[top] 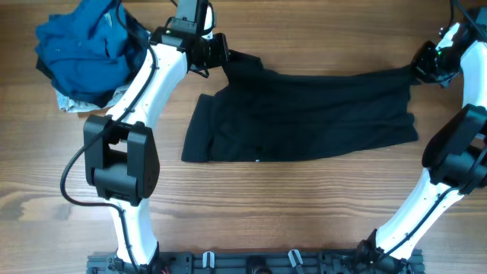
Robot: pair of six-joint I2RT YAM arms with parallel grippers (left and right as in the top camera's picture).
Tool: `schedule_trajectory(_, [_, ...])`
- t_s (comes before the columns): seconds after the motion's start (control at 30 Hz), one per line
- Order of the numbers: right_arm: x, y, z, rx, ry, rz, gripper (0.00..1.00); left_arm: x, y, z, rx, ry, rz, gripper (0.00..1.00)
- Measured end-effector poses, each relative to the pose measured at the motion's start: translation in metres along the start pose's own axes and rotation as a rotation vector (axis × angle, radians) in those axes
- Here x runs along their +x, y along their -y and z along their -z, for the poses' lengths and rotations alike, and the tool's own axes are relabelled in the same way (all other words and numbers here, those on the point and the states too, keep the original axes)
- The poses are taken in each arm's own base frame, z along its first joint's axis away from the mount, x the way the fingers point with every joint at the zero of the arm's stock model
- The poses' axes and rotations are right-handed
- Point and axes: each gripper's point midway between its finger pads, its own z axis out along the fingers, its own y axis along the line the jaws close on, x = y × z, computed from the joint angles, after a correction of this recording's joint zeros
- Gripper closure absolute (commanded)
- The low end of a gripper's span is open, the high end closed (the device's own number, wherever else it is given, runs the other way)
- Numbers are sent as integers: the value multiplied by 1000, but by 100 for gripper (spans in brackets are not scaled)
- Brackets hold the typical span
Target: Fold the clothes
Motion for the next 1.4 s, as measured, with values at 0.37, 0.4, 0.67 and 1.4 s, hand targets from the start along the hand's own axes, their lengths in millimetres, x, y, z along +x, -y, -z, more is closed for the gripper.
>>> schedule_trajectory(0.37, [4, -1, 0, -8, -16, 36, 96, -1, 2, 4, 3, 6, -27, 96])
schedule_trajectory(0.4, [6, -1, 0, -7, -23, 34, 96, -3, 3, 6, 5, 11, -29, 96])
schedule_trajectory(0.67, [16, -5, 28, -4, -38, 31, 96, -7, 13, 40, 17, 40, -40, 96])
schedule_trajectory(1.4, [67, 39, 71, 287, -181, -79, 93, 69, -28, 82, -202, -242, 33, 96])
